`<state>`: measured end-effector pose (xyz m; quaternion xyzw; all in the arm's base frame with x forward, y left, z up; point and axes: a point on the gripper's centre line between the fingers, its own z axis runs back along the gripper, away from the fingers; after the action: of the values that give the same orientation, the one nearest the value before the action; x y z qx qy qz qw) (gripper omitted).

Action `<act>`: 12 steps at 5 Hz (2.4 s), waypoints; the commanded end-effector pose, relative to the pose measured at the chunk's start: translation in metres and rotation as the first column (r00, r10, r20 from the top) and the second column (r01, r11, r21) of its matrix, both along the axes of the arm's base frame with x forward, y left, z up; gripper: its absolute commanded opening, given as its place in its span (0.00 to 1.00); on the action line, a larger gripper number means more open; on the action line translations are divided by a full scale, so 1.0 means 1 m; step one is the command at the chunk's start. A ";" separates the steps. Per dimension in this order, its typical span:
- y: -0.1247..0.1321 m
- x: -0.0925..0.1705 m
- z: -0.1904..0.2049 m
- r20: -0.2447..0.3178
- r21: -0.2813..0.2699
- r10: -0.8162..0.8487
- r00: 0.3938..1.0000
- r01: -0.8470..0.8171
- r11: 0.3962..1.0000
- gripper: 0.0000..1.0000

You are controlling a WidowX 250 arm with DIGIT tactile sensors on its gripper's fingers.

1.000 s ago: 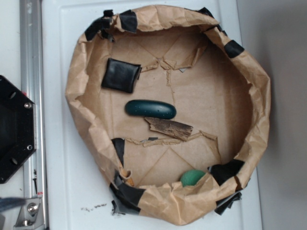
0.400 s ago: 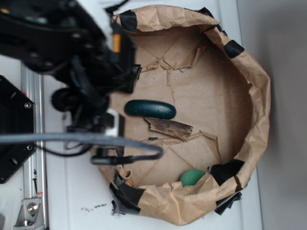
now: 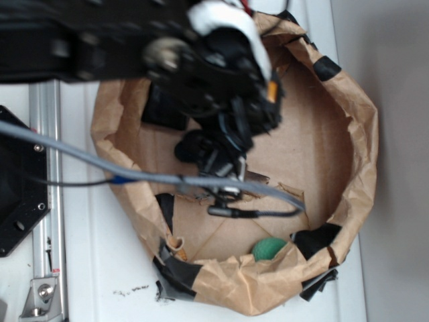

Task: Grab the green ball.

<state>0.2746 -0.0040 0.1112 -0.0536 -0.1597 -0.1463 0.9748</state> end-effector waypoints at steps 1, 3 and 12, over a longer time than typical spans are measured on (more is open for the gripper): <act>-0.079 0.006 -0.047 0.052 0.140 -0.481 0.875 0.471 0.871 1.00; -0.110 0.013 -0.059 0.126 0.145 -0.587 0.799 0.571 0.808 1.00; 0.022 0.001 0.061 0.142 0.146 0.046 0.989 -0.067 0.987 0.30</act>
<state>0.2814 0.0359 0.1500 0.0267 -0.1897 -0.1283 0.9731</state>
